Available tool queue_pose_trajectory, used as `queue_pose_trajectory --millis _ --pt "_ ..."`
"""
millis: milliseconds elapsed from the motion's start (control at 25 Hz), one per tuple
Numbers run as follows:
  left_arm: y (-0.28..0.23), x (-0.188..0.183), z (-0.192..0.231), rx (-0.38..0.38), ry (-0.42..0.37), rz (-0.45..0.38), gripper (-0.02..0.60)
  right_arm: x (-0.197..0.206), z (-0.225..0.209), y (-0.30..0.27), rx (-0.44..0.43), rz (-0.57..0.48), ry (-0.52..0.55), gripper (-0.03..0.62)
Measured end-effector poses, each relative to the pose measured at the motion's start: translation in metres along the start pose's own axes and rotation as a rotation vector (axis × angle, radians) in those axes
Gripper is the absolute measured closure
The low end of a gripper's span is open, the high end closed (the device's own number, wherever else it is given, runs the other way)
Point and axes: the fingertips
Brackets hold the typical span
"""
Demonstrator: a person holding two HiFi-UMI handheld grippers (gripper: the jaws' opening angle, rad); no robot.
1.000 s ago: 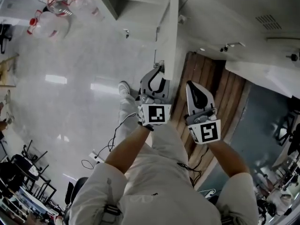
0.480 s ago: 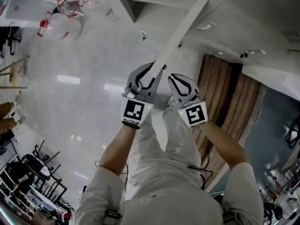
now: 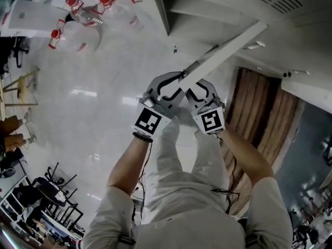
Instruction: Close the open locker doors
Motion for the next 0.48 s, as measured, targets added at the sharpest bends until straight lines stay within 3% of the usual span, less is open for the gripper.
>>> queue_pose_trajectory --millis 320,480 --pt "-0.007 0.001 0.061 0.027 0.059 -0.050 0.474 -0.019 -0.019 -0.056 0.060 -0.029 0.016 0.523" --pt "-0.006 -0.005 0.092 -0.027 -0.003 -0.081 0.465 -0.028 -0.031 -0.081 0.092 -0.017 -0.001 0.536"
Point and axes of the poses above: the fingertips, and each gripper's own axes: y backward along the fingers, z to its left, x out of its underside, and after that the axes turned 4 degrees about -y, right-handed
